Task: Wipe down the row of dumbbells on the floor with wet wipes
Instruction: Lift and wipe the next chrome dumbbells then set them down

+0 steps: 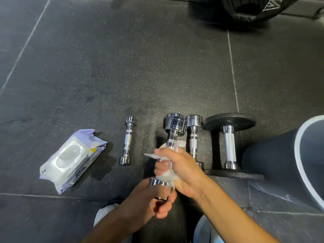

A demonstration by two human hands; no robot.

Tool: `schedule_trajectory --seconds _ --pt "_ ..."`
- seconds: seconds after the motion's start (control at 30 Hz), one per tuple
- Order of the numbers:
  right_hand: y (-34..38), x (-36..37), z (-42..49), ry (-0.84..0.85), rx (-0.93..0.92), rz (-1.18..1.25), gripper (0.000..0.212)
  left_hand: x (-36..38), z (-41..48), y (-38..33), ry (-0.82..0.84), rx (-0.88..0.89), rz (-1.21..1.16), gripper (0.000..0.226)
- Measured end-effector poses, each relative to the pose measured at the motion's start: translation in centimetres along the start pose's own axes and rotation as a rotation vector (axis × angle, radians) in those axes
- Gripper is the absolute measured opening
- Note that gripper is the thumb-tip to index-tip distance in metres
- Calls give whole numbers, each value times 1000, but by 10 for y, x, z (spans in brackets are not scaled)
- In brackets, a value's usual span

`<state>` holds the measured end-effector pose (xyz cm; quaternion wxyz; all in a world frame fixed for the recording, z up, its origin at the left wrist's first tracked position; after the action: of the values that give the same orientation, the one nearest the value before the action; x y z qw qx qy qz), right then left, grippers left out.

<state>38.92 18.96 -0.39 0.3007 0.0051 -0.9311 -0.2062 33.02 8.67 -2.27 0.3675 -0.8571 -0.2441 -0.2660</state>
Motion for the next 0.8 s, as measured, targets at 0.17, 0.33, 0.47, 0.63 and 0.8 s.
schedule_trajectory --seconds 0.17,0.33,0.47,0.63,0.8 --pt "6 2 10 120 -4 211 28 4 -7 12 446 -109 -411 38" --pt "15 0 11 112 -140 308 33 -3 -7 13 238 -87 -103 29" --pt "22 -9 14 -26 -185 191 45 -22 -9 -5 -378 112 644 29" --pt "37 -11 7 12 -195 292 42 -19 -20 -17 -592 192 922 34" --pt "51 -11 5 57 -343 272 49 -25 -24 -22 -389 146 884 41"
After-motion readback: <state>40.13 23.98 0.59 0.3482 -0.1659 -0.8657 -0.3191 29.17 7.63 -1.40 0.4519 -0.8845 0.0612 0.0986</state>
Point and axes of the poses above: each hand's wrist, its own z-axis towards the middle knuckle, its own x-axis out of the palm, y = z × x, the point moved 4 cm from there along z, towards the middle knuckle, and after that the axes turned 2 degrees about z, right-handed, at the moved point
